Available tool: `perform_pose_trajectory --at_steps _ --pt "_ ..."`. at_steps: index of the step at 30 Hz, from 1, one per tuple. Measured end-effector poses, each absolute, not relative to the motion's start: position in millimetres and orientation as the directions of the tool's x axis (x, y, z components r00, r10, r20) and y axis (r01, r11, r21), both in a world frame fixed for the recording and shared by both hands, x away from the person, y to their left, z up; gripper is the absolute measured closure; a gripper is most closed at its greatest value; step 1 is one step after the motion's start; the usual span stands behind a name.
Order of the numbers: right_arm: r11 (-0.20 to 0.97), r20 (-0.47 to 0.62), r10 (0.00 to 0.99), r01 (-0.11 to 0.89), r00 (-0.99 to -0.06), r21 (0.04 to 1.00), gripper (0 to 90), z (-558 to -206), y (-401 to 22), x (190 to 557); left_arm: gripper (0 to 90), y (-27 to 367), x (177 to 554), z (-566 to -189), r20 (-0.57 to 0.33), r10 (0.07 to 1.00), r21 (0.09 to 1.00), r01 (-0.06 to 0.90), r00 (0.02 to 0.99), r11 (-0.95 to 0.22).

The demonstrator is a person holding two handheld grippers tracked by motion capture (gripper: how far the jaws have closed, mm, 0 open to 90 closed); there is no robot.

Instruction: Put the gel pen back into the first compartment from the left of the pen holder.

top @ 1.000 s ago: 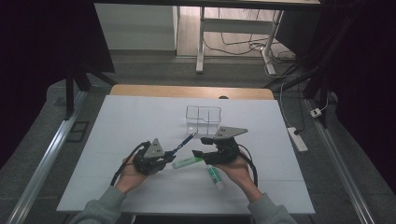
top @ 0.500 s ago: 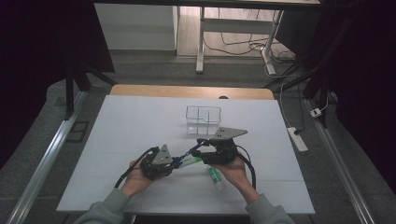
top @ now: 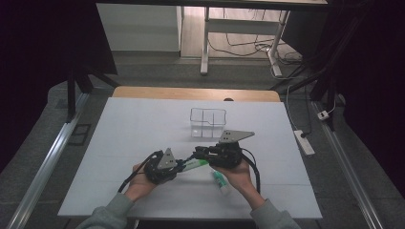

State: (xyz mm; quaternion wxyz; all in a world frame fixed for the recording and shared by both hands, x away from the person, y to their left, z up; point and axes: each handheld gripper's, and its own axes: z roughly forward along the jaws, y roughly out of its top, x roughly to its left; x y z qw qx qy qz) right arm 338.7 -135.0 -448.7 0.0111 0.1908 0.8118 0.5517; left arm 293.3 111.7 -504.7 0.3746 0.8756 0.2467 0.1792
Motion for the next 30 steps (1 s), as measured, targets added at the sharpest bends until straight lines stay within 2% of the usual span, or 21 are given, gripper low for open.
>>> perform_pose_trajectory --at_steps 6,19,30 --pt "0.330 0.130 0.315 0.237 -0.940 0.914 79.8 -442.6 -132.0 331.8 62.2 118.8 296.3 -502.9 0.087 0.599 0.770 0.328 0.796 -0.547" --pt "0.318 0.084 0.371 0.212 -0.925 0.924 79.8 -436.9 -144.1 333.6 41.4 126.8 297.4 -500.6 0.059 0.629 0.760 0.374 0.775 -0.532" --pt "0.301 0.062 0.392 0.192 -0.918 0.934 79.8 -429.1 -150.9 332.4 37.1 158.0 282.9 -499.5 0.010 0.667 0.764 0.425 0.745 -0.485"
